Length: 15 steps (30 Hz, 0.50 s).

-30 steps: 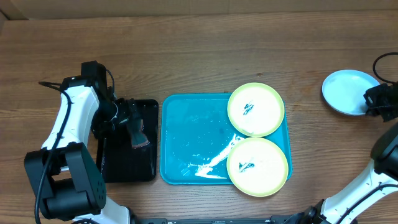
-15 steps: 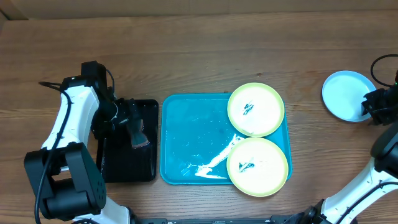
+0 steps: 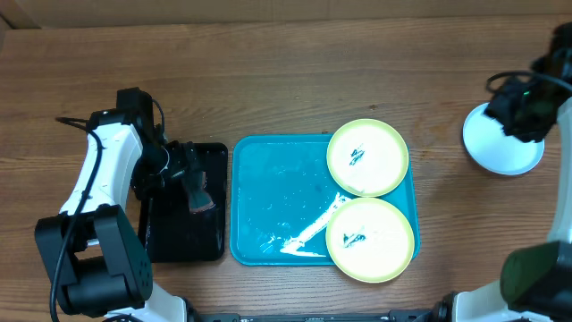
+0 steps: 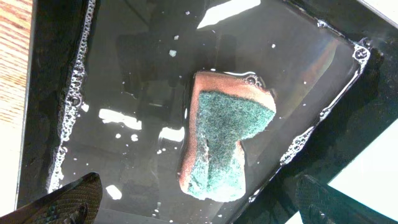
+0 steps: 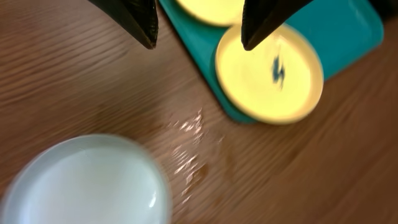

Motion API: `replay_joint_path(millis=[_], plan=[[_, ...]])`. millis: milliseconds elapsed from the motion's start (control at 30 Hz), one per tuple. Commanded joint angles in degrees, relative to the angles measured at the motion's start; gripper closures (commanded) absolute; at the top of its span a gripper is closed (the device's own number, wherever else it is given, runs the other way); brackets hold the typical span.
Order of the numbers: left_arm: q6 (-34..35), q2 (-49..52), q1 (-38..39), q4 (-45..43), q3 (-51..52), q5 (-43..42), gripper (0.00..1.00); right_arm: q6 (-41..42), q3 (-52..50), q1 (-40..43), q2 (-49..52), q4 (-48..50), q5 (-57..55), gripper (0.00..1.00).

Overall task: Clean dirty plates on tray and stack at the side
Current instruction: 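Release the white plate and move the right gripper toward the lower yellow plate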

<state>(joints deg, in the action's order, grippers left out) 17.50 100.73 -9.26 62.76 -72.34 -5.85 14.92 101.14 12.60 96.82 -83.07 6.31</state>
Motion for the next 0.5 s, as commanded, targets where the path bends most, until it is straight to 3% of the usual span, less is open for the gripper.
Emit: replay_joint_path(millis=[0, 267, 467], plan=[[-2.36, -1.09, -0.09, -0.22, -0.9, -0.94, 0.0, -6.4, 0.33, -4.83, -0.31, -1.84, 2.95, 0.55], [-2.75, -1.09, -0.09, -0.26, -0.92, -1.27, 0.0, -7.87, 0.07, -13.46, -3.02, -9.94, 2.73, 0.56], [-2.75, -1.09, -0.09, -0.33, -0.92, -1.27, 0.0, -7.39, -5.33, -16.57, -9.18, -10.49, 2.62, 0.55]])
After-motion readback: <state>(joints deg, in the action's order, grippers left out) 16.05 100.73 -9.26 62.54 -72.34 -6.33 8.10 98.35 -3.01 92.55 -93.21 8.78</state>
